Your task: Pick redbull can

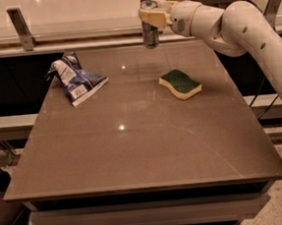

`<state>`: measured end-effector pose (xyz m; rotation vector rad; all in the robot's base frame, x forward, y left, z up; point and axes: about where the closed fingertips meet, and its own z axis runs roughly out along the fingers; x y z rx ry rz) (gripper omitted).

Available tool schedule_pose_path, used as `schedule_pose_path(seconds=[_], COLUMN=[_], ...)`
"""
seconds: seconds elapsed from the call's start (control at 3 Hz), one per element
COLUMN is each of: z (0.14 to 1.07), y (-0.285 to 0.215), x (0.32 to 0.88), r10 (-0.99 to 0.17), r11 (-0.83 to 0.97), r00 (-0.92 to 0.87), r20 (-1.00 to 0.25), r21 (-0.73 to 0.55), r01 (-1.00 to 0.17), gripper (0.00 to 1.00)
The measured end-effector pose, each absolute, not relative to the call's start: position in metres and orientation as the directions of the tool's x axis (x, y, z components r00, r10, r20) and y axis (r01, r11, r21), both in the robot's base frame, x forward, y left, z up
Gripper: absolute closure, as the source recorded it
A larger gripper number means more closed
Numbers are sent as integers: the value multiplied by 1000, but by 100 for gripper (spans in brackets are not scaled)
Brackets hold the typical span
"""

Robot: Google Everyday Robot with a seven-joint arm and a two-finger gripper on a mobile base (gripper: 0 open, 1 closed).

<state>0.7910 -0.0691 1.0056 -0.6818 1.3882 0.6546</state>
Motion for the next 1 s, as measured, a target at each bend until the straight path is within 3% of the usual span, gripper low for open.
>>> schedule_pose_path(seconds=[1.0], z=[1055], y=[-98], x=[774], r10=[-13], r11=[686], r00=[157], r20=[-987], r21=[-123], r01=[-717], gripper=[100])
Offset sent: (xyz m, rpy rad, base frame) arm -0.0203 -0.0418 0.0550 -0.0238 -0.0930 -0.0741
